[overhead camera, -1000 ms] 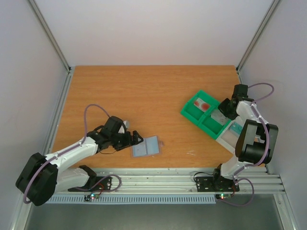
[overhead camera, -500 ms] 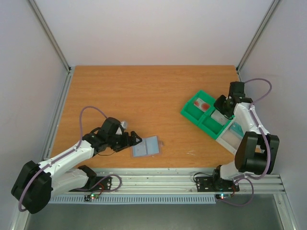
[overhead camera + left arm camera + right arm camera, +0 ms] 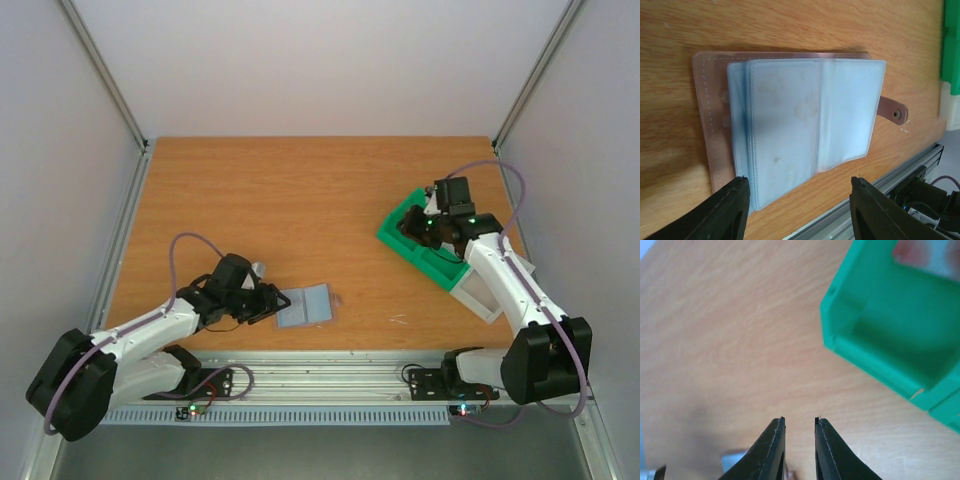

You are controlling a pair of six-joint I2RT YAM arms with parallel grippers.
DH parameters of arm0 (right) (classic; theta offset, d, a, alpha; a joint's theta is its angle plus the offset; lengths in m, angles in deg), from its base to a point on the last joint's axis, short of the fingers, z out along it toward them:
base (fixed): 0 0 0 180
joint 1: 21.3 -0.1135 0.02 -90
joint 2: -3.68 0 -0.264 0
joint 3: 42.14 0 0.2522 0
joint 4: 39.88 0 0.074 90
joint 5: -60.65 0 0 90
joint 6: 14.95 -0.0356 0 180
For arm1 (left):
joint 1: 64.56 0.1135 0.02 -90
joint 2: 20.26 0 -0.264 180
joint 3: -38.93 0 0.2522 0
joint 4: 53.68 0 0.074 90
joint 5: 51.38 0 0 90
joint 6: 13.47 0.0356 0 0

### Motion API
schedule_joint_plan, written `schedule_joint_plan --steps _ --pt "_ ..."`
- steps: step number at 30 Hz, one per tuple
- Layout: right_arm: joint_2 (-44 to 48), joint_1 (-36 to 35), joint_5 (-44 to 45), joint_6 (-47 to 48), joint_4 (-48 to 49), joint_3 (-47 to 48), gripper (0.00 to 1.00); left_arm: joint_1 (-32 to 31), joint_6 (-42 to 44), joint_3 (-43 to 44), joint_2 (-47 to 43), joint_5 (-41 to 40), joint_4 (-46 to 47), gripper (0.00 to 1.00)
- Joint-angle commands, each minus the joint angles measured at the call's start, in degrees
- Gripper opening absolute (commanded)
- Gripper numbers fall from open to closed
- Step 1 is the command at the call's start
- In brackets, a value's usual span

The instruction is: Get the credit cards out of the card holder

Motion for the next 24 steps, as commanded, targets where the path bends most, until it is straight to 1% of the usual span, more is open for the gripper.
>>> schedule_joint_plan --steps 1,6,10,13,19,24 --pt "0.6 -6.6 -3.1 -3.2 -0.2 -1.9 0.18 0.4 -2.6 -0.8 1.7 1.3 7.2 0.55" --pt "-0.8 -16.3 -5.9 -7.3 5.6 -4.9 0.19 0.4 -2.6 -1.9 2.2 -0.5 7.7 0.55" --pt "-3.8 -24.2 -5.3 -9.4 8.5 -5.8 0.19 0.5 -2.5 -2.8 2.8 -1.0 7.8 0.53" --pt "-6.4 -28.2 -5.0 -10.6 10.4 -6.0 0.18 0.4 -2.8 -3.4 3.1 -0.3 8.7 0.49" --pt "-11.7 -35.2 -4.6 -11.7 14.5 -5.9 0.19 0.4 -3.2 -3.7 1.5 -0.3 7.8 0.48" --pt "-16.3 -39.2 -5.1 -12.4 17.8 -5.1 0.20 0.4 -3.1 -3.6 0.1 0.1 6.6 0.44"
